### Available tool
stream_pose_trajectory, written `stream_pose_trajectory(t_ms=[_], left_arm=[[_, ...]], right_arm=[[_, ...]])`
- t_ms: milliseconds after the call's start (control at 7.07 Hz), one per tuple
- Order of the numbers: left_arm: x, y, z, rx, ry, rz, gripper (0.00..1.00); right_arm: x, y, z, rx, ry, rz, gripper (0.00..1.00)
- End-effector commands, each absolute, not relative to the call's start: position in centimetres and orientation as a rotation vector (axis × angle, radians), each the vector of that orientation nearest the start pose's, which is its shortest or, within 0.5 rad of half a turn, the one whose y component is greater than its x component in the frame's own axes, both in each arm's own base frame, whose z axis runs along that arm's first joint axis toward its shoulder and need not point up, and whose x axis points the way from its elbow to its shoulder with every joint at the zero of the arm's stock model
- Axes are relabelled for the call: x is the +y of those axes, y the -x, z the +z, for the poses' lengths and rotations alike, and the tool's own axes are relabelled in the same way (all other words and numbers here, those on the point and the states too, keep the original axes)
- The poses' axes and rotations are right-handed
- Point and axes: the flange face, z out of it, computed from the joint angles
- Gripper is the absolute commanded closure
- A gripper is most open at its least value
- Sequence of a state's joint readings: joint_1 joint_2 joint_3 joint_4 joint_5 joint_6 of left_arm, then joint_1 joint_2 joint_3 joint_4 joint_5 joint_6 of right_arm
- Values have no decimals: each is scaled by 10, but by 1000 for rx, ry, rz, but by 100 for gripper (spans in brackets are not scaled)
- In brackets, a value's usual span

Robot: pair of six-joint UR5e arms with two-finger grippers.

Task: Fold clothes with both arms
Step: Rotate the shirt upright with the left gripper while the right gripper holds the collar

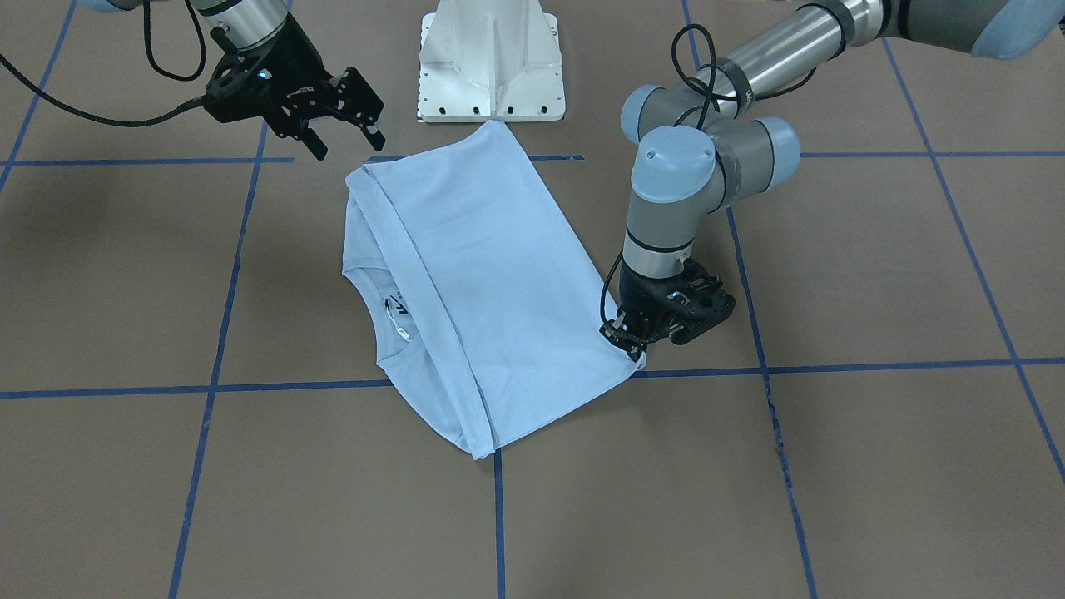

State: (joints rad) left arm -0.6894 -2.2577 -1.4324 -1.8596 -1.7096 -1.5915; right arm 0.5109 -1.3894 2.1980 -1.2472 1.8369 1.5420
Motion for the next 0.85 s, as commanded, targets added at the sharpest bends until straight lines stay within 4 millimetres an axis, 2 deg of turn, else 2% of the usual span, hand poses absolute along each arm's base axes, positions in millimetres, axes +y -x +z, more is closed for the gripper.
stream_pose_trajectory(t_ms=[0, 141, 283, 424, 566, 707], left_arm=[[-616, -520, 261, 887, -345, -486, 100], [-633, -531, 278, 883, -390, -456, 100], [-642, -534, 284, 927, -462, -461, 100], [-645, -537, 289, 921, -462, -461, 100], [-645, -537, 290, 920, -464, -461, 14], [-646, -535, 287, 921, -474, -471, 0]], right_arm=[[-330, 366, 252, -1140, -74, 287, 0], [-333, 371, 257, -1127, -85, 299, 0], [-334, 372, 258, -1123, -86, 301, 0], [-334, 372, 258, -1123, -85, 302, 0], [-333, 373, 258, -1123, -84, 301, 0], [-333, 373, 260, -1117, -83, 303, 0]])
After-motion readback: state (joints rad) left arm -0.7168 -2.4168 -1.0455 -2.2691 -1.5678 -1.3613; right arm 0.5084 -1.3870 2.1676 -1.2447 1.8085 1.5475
